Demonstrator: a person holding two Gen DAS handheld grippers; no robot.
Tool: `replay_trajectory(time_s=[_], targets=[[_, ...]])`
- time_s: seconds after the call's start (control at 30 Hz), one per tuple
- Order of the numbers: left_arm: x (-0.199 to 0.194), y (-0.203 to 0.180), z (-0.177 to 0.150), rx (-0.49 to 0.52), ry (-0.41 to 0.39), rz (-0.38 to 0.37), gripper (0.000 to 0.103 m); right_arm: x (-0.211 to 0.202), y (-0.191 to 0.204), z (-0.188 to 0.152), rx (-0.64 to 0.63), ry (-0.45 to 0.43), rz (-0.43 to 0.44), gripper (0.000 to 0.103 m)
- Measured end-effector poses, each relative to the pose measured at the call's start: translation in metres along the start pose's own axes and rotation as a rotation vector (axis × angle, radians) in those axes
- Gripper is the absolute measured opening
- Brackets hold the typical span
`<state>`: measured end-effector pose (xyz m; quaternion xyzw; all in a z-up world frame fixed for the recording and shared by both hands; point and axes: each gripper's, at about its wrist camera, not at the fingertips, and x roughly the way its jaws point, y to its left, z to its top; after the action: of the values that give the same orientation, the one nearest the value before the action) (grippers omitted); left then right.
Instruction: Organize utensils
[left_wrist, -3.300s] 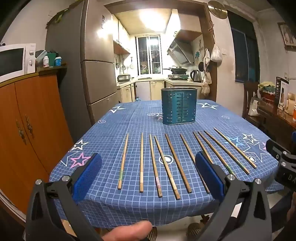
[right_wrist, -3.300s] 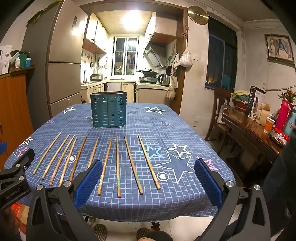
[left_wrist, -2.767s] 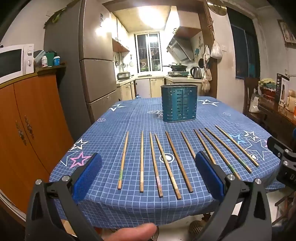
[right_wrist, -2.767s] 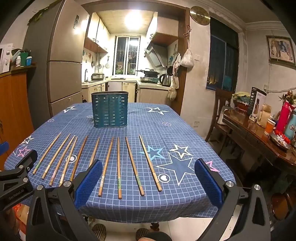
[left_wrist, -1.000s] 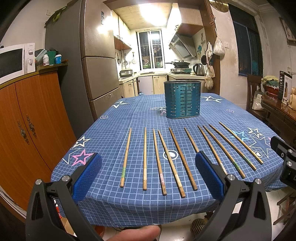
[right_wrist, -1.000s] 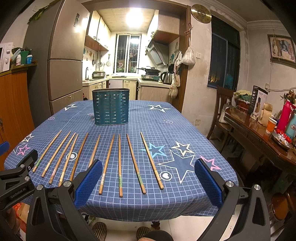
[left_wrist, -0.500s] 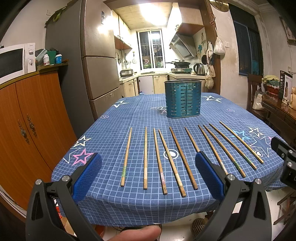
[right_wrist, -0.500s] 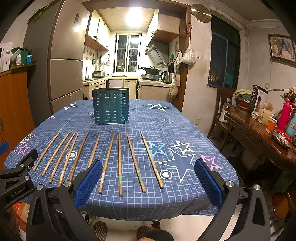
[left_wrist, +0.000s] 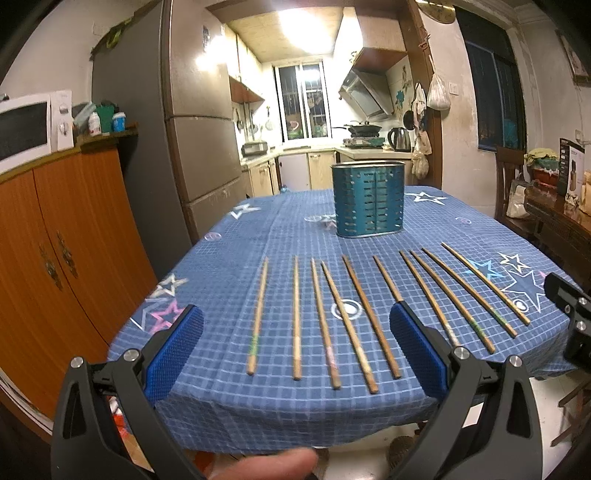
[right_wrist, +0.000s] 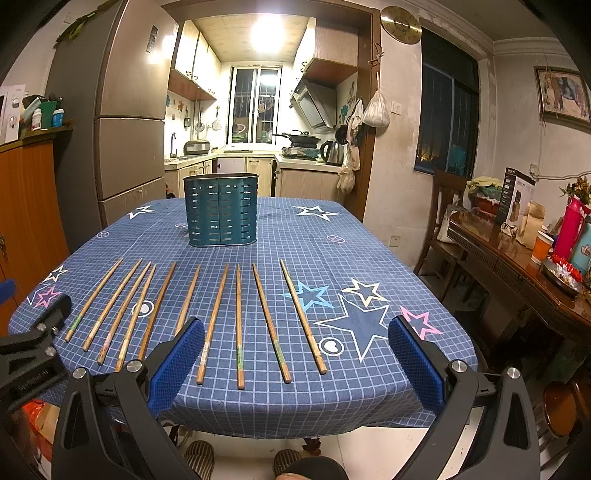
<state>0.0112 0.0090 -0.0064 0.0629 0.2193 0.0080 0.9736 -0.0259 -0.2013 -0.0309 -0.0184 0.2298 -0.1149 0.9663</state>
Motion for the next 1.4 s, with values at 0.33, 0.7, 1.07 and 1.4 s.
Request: replay_trajectory(time_s=[0.33,0.7,1.07,1.4], targets=[[0.031,0.108,-0.028,-0.165,0.163,0.039,0.097,0.011,-0.04,-0.006,0.092,0.071,0.03,0.1],[0.038,0.083,-0.048,-0.071,0.211,-0.053,0.078,0.042,-0.073,-0.048,0.224,0.304,0.154,0.1],[0.071,0.063,-0.056,-0.054,0.267,-0.129,0.064,0.029,-0.044,-0.037,0.054,0.191,0.223,0.1],[0.078,0.067,-0.065,-0.067,0.249,-0.135,0.064,0.04,0.003,-0.033,-0.084,0.22,0.402,0.089]])
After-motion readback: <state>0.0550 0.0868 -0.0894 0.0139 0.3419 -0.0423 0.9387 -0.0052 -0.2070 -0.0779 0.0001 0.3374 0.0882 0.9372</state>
